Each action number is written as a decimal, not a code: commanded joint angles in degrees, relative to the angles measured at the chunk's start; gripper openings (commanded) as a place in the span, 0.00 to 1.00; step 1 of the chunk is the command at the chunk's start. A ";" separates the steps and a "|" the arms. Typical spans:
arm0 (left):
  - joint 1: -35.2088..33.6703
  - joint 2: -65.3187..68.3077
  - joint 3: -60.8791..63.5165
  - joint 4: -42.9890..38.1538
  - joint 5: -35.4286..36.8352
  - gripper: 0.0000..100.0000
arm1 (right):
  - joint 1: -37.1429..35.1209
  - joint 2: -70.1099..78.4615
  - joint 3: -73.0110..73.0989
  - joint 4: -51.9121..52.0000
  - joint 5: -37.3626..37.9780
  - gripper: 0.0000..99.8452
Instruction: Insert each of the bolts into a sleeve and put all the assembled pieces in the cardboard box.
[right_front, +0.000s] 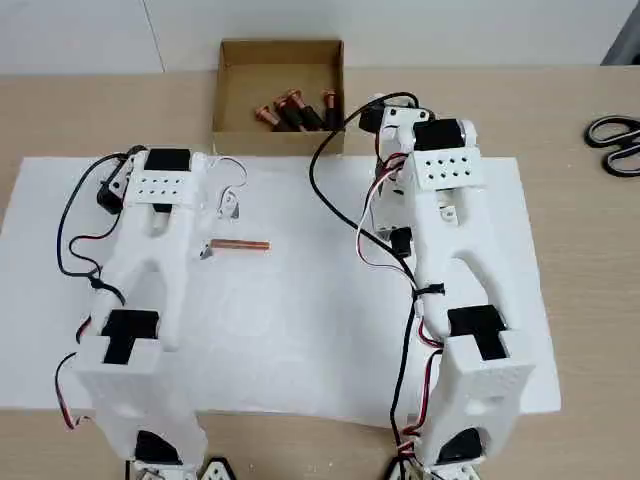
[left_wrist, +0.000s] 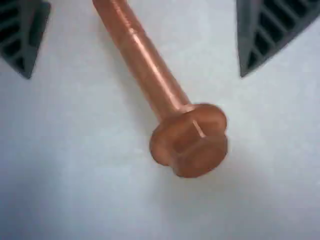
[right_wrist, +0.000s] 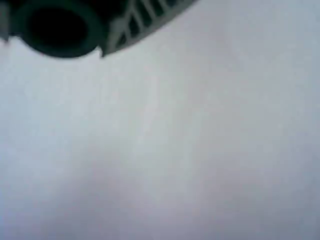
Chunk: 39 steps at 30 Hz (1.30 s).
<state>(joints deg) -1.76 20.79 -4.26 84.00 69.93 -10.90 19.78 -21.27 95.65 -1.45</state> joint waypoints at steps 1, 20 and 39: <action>0.26 1.85 -0.22 0.00 0.35 0.25 | 0.13 -0.66 -0.62 -0.40 0.53 0.01; 0.26 7.38 -0.66 -0.88 0.18 0.02 | 0.13 -0.57 -0.62 -0.40 0.53 0.01; 0.00 7.12 -22.29 16.53 -45.54 0.01 | 0.13 -0.57 -0.62 -0.40 0.53 0.01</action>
<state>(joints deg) -1.49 28.70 -23.08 98.24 41.36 -10.90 19.78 -21.27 95.65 -1.45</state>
